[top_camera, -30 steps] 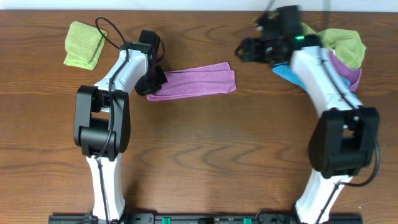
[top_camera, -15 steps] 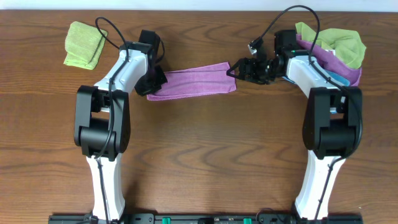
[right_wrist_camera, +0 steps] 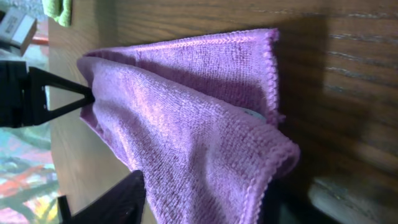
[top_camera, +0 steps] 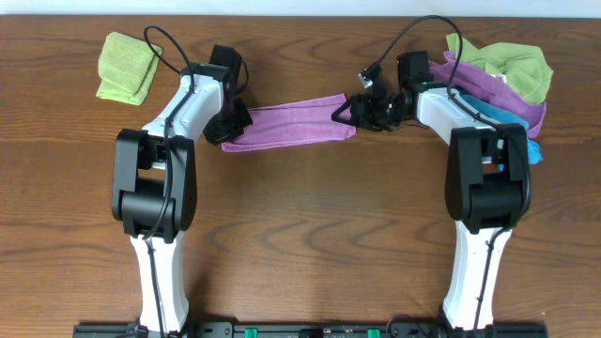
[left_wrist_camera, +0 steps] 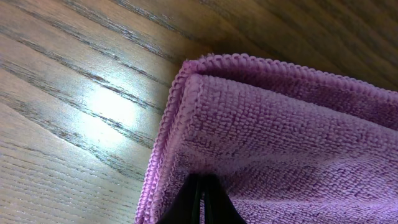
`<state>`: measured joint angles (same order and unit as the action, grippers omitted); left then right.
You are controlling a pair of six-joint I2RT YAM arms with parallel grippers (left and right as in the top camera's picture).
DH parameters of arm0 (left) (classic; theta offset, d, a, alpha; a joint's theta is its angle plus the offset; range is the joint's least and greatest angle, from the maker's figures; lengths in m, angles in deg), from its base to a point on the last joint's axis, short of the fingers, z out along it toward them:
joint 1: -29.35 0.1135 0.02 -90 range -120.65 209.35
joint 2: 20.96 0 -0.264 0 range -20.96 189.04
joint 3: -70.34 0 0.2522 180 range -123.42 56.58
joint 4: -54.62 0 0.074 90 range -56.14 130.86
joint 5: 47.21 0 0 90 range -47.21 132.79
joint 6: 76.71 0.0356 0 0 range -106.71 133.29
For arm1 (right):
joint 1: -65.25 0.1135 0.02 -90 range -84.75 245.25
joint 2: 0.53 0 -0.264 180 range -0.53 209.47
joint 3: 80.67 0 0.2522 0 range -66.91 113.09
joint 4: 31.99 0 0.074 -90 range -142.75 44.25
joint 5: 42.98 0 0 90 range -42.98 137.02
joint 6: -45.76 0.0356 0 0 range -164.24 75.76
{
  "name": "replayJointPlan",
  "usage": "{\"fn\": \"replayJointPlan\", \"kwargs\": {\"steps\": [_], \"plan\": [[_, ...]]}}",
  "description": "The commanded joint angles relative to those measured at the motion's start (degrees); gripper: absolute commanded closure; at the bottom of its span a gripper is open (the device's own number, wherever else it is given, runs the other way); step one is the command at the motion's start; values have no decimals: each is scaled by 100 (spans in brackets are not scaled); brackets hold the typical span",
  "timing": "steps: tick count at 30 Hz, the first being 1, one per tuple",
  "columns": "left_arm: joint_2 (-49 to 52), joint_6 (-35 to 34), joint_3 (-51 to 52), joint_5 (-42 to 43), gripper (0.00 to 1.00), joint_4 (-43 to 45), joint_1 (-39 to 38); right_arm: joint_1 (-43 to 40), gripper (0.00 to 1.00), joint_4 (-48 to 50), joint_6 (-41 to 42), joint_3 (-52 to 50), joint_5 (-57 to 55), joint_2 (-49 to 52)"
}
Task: Fold the cloth
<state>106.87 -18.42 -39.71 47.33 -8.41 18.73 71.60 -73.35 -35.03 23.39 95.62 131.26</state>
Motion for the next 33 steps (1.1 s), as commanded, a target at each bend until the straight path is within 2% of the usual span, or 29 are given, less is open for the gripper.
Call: {"fn": "replayJointPlan", "kwargs": {"steps": [1,2,5,6,10,15,18,22,27,33], "plan": [[192,-44,57,70,94,-103,-2,55,57,28,92,-4,-55,136],[190,-44,55,109,94,-103,2,55,63,42,111,-4,-72,136],[138,-42,-31,149,95,-179,37,42,93,105,168,37,-79,129],[72,-42,-138,149,94,-286,55,37,99,96,168,92,-79,129],[-511,20,-691,98,94,-807,192,-37,99,-546,162,487,-599,4],[-1838,-98,-885,136,94,-1460,540,-164,99,-2253,85,1207,-2673,-415],[-2492,-109,-883,144,94,-2015,660,-76,99,-2911,170,1604,-4113,-691],[-2990,-105,-883,144,94,-2516,647,542,99,-3027,262,1797,-5154,-772],[-3222,0,-883,160,94,-2865,647,1731,99,-2758,402,1797,-6634,-765],[-3357,57,-883,411,94,-3158,647,2549,99,-2559,293,1797,-6955,-435]]}}
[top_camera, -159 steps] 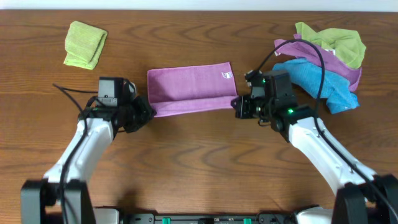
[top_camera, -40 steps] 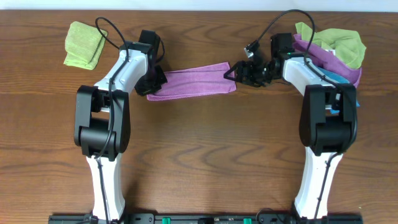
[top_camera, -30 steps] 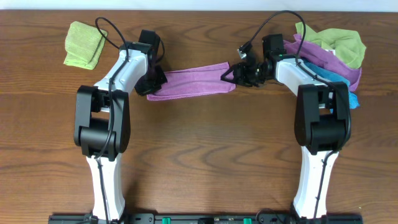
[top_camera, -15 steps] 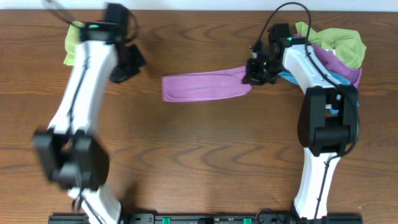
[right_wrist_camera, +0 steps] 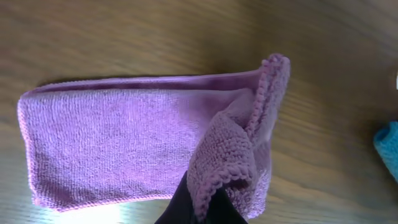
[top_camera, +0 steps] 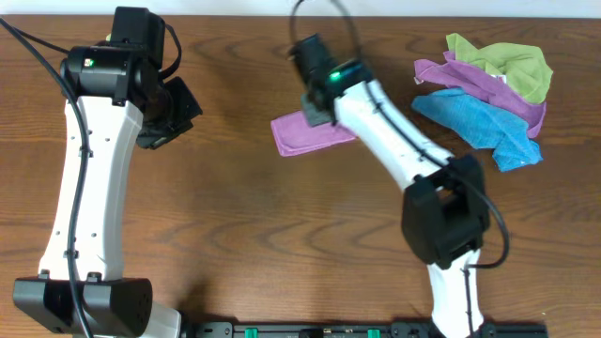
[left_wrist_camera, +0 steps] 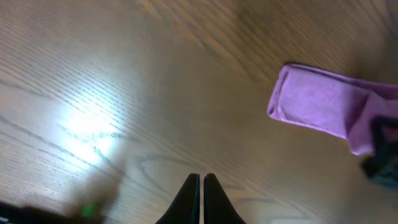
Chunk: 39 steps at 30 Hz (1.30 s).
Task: Fold the cloth
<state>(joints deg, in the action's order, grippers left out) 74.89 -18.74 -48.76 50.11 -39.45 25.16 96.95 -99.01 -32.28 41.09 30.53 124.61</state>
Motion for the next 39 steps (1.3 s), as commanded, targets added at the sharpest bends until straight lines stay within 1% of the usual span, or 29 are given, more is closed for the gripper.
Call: {"fn": "replayJointPlan", "kwargs": {"steps": [1,8,12,18,24,27,28,32,35,39], "plan": [[-186,127,22,157,94,-59,4,70,99,22,17,26,-424,269],[-223,142,22,153,94,-46,4,326,99,232,-37,24,195,529],[-223,186,22,153,94,-46,4,535,99,389,-289,22,195,529],[-223,186,22,153,94,-22,4,756,99,420,-350,9,326,529],[-223,232,22,151,94,-17,4,866,99,225,-378,11,282,527],[-223,247,22,153,94,15,4,911,99,186,-540,9,494,527],[-223,247,22,153,94,28,4,938,99,205,-680,9,634,527],[-223,247,22,155,94,66,4,994,99,343,-800,-9,831,529],[-223,247,22,155,94,68,4,992,99,485,-802,-92,1073,529],[-223,247,22,157,94,68,4,964,99,490,-800,-107,1071,529]]}}
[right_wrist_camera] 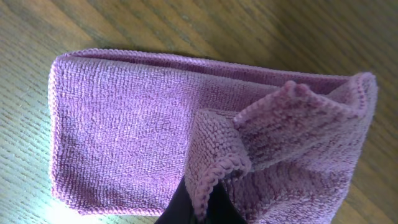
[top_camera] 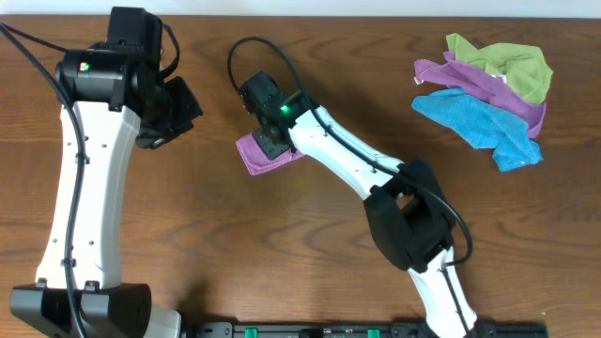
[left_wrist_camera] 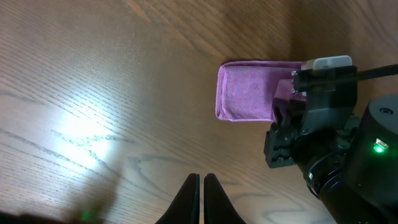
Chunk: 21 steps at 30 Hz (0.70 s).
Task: Fold the cloth
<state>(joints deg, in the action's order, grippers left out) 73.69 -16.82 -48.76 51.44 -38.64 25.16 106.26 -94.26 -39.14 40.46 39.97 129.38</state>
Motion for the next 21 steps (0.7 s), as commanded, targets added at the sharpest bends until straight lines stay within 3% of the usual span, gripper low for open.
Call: {"fn": "replayJointPlan", "kwargs": {"steps": [1,7,11,14,17,21], "plan": [[-103,55,22,24,94,-15,4,26,99,15,-111,-44,127,52],[-101,24,505,-157,94,291,13,-256,99,-96,-42,-46,61,52],[-101,-184,1558,-81,94,1346,15,-529,99,-127,66,-46,120,52],[-101,-210,2306,472,94,2352,13,-693,99,-127,63,-46,190,52],[-55,-675,3250,997,94,3639,13,-791,99,-142,61,-46,396,52],[181,-1104,3934,1204,94,4658,2,-800,99,-142,37,-46,396,52]]}}
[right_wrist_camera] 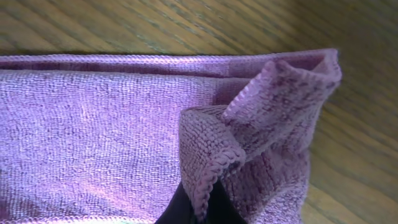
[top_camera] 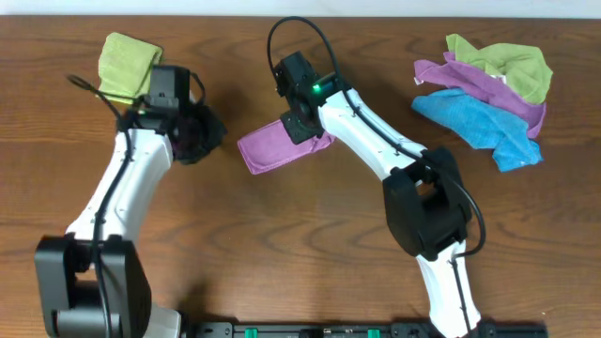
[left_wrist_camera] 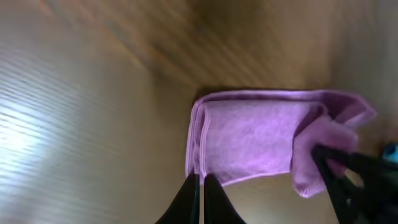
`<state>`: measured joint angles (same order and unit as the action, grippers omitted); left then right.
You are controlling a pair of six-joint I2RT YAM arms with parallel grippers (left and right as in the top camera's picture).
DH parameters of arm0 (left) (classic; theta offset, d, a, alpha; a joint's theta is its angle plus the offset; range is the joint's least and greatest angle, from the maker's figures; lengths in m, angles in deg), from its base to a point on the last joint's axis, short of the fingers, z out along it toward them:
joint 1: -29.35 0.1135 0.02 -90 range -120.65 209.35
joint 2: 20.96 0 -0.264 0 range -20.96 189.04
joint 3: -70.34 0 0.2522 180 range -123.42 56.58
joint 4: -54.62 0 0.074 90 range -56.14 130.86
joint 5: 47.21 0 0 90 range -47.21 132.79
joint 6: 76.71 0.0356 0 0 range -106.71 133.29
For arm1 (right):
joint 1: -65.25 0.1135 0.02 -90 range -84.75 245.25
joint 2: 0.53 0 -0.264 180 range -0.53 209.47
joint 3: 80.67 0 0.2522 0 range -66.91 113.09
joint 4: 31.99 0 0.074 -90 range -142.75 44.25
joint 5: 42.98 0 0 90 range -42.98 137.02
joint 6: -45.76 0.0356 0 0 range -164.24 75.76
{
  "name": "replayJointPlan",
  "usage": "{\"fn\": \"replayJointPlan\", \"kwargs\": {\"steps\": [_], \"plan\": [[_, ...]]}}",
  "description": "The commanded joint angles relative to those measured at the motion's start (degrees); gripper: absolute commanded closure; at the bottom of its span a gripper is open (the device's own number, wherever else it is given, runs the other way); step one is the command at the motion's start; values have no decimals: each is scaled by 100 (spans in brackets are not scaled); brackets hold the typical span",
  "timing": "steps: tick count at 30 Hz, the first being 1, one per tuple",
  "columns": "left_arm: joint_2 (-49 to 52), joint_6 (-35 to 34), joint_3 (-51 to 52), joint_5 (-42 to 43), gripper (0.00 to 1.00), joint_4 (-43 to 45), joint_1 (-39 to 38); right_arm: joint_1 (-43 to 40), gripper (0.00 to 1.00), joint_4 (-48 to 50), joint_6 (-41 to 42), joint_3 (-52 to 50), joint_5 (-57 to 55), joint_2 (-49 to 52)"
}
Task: Fold the cloth
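A purple cloth (top_camera: pixel 272 147) lies on the table as a folded strip, also seen in the left wrist view (left_wrist_camera: pixel 255 140). My right gripper (top_camera: pixel 307 125) is shut on the raised right end of the purple cloth (right_wrist_camera: pixel 261 106), and a bunched hem is pinched between its fingertips (right_wrist_camera: pixel 186 208). My left gripper (top_camera: pixel 218 141) is shut with nothing in it, just left of the strip's left end. In the left wrist view the left gripper (left_wrist_camera: pixel 200 179) has its tips at the cloth's left corner.
A folded green cloth (top_camera: pixel 127 64) lies at the back left, behind the left arm. A loose pile of green, purple and blue cloths (top_camera: pixel 488 80) sits at the back right. The wooden table (top_camera: pixel 282 253) stretches towards the front.
My left gripper has come from high at the far left to the cloth's left end. The right gripper, still holding, has moved right and back, and the strip now lies longer.
Both grippers held the purple cloth stretched between them at the back. Then the left had let go and stood off to the left, while the right had brought its end over leftwards, doubling the cloth. Later the right was further left; now it is back right.
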<state>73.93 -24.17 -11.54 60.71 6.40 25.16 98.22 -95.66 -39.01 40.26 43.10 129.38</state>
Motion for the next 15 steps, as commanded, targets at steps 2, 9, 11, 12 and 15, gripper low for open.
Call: {"fn": "replayJointPlan", "kwargs": {"steps": [2,9,11,12,15], "plan": [[328,-470,306,306,94,385,2,7,99,0,24,-26,83,52],[1062,-763,308,861,94,896,-177,7,99,-22,24,-26,81,52],[1207,-787,308,852,94,986,-280,4,99,-26,24,-26,81,52],[1272,-802,308,852,94,1040,-308,4,99,-24,24,-26,81,52],[1421,-857,308,846,94,1139,-326,4,99,-28,24,-26,81,52]]}}
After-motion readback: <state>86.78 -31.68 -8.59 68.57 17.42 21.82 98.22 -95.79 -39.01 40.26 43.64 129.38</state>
